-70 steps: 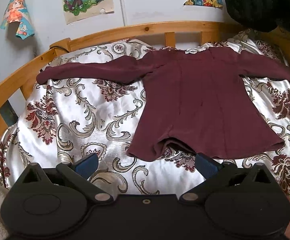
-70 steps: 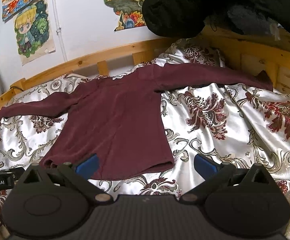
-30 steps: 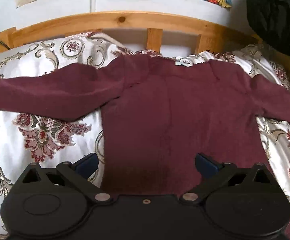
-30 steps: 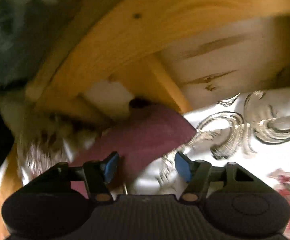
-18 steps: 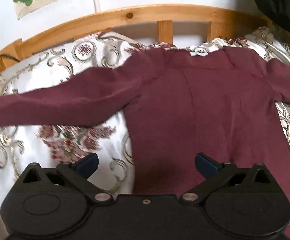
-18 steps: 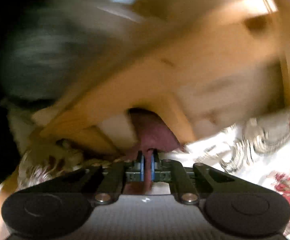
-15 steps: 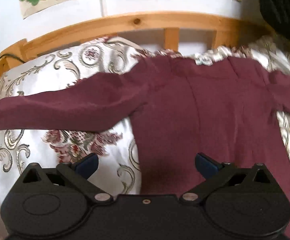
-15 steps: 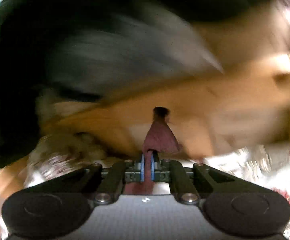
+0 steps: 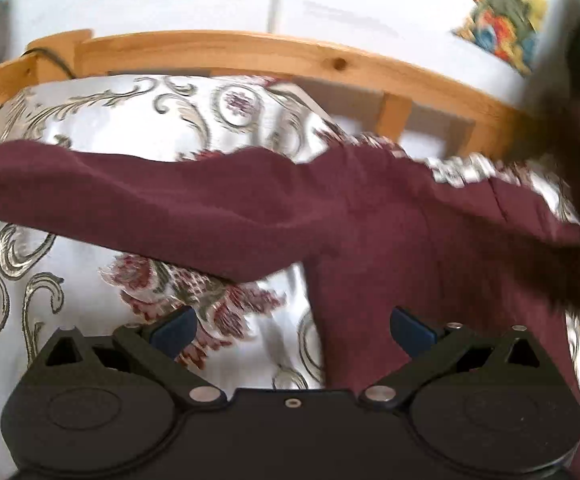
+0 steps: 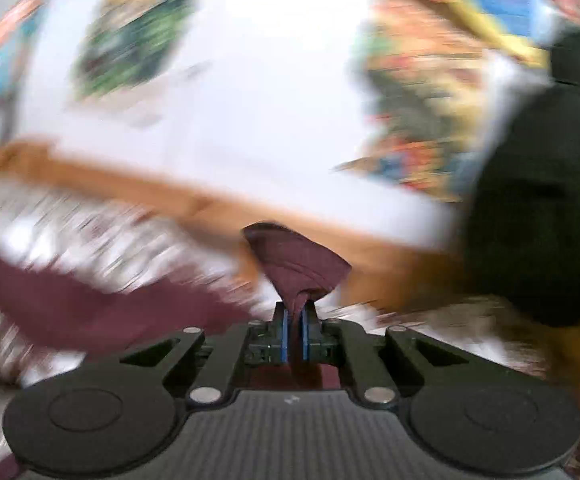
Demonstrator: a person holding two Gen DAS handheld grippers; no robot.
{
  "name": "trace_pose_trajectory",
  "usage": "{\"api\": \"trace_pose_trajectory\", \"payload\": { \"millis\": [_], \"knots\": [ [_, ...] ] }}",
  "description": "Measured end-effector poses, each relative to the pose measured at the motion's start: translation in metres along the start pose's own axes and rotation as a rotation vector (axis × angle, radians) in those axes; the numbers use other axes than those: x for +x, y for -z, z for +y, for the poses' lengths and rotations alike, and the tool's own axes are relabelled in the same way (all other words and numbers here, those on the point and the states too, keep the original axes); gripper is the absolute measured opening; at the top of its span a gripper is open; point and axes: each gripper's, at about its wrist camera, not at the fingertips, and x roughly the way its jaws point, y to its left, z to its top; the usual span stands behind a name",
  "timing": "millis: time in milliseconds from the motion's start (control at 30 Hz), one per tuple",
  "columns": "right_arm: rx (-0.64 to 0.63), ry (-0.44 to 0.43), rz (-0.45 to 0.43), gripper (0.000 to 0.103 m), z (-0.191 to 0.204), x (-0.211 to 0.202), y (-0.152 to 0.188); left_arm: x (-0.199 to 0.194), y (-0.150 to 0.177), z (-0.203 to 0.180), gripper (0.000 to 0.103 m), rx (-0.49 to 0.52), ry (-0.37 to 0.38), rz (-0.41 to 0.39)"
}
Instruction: Fold small clothes
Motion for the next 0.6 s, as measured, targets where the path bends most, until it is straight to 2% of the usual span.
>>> {"api": "trace_pose_trajectory", "payload": {
  "millis": [100, 200, 300, 333, 367, 433, 500, 600],
  "knots": [
    [-0.142, -0.094, 0.045, 0.008, 0.052, 0.01, 0.029, 0.003, -0.001, 0.009, 0.102, -0.052, 0.028, -0.04],
    [-0.181, -0.195, 0.111, 0.009, 0.079, 0.015, 0.06, 0.008, 0.002, 0.009, 0.103, -0.07, 0.044, -0.071],
    [-0.181, -0.299, 0.169, 0.017, 0.085, 0.022, 0.067, 0.014, 0.006, 0.003, 0.103, -0.052, 0.056, -0.086],
    [-0.168, -0.307, 0.178, 0.03, 0.078, 0.018, 0.068, 0.014, 0.008, 0.002, 0.103, -0.044, 0.058, -0.093],
    [-0.146, -0.308, 0.176, 0.053, 0.069, 0.012, 0.068, 0.014, 0.01, 0.0, 0.103, -0.033, 0.067, -0.098],
    [-0.109, -0.3, 0.154, 0.075, 0.047, 0.0, 0.062, 0.013, 0.012, -0.003, 0.103, -0.022, 0.089, -0.111],
    [-0.082, -0.241, 0.132, 0.075, 0.022, -0.006, 0.055, 0.013, 0.011, -0.009, 0.103, -0.015, 0.131, -0.127],
    [-0.02, -0.104, 0.119, 0.076, -0.018, 0.006, 0.053, 0.014, 0.012, -0.021, 0.103, 0.018, 0.217, -0.151]
  ]
}}
